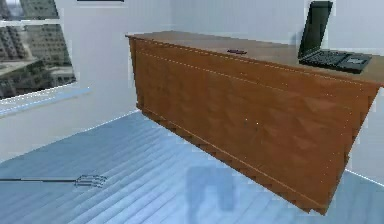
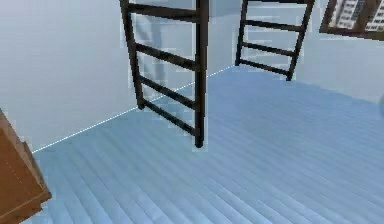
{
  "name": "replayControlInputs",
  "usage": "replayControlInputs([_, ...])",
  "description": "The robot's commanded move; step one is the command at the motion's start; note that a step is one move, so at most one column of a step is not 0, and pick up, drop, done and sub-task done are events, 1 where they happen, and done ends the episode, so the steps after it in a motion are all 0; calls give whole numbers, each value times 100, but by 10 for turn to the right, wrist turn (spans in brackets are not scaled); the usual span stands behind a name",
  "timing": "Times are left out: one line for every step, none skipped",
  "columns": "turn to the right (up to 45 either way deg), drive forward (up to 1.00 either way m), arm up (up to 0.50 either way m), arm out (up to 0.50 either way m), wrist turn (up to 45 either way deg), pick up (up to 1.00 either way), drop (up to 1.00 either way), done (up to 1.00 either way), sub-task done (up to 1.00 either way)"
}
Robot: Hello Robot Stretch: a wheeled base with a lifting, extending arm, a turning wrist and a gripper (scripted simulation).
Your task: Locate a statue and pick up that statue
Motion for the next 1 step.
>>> replayControlInputs([-390, 0, 0, 0, 0, 0, 0, 0, 0])
